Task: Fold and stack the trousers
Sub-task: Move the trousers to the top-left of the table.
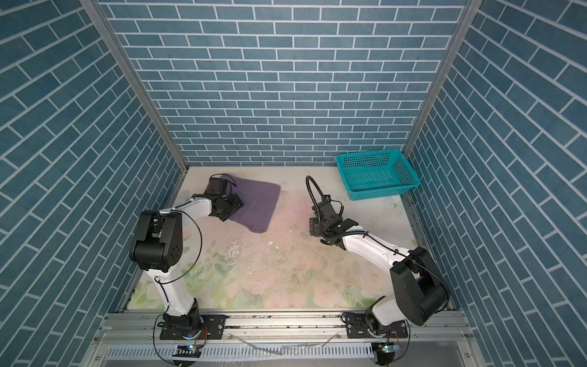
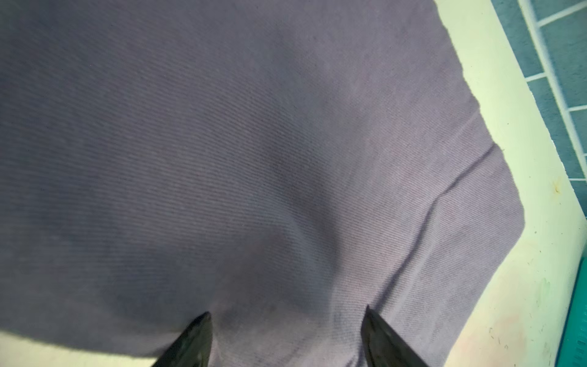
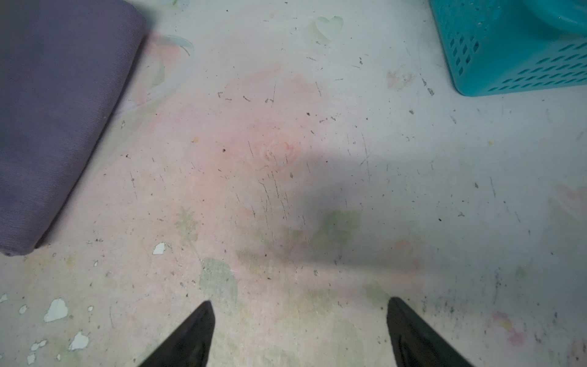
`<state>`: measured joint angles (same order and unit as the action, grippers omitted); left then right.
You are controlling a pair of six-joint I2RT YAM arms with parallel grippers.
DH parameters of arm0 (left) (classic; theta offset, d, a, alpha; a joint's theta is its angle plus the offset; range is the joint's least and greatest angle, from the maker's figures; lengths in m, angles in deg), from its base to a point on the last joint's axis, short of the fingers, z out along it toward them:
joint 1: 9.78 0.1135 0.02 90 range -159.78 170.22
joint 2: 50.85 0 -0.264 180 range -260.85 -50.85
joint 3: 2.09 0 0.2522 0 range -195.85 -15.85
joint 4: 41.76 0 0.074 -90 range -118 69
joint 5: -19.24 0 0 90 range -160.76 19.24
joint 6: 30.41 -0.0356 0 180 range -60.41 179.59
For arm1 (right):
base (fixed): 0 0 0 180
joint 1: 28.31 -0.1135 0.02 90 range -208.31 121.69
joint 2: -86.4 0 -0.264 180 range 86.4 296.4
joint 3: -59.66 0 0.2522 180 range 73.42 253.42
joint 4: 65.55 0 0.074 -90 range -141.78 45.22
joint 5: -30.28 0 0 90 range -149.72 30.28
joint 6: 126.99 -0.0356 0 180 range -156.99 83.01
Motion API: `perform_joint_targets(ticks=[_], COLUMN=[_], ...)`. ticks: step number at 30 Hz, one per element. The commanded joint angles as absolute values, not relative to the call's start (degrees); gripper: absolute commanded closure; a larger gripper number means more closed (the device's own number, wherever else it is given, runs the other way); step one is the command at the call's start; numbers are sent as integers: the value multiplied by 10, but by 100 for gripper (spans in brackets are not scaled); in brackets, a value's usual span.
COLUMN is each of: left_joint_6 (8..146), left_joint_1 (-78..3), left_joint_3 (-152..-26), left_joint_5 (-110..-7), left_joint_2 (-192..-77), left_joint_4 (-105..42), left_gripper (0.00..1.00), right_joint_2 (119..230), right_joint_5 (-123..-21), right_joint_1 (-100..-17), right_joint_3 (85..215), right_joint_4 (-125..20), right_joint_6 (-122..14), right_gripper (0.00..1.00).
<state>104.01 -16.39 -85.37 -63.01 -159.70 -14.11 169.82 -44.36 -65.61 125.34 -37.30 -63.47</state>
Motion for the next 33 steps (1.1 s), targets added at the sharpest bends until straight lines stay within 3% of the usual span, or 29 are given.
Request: perform_joint_targets(ticks=[1, 6, 13, 26, 33], left_joint_6=[1026, 983, 945, 940, 972], left_joint_1=[-186, -290, -380, -385, -321], left_joint_3=[-846, -908, -1022, -1140, -1155], left_joint_5=[-667, -753, -809, -791, -782], left_joint_2=[-1593, -1556, -1630, -1780, -1821], left_joint_4=[-53, 7, 68, 85, 105], left_gripper=[24, 22, 22, 23, 24], right_joint_2=[1694, 1678, 1646, 1627, 1649], right_joint_5=[-455, -463, -467, -474, -484], right_joint_1=[-651, -643, -633, -612, -598], right_joint_3=[1278, 1278, 1256, 1217, 1220], right_joint_4=[-371, -370, -378, -391, -392], right_joint_6=[-620, -609, -607, -608, -608], right_gripper=[15, 15, 15, 15, 15])
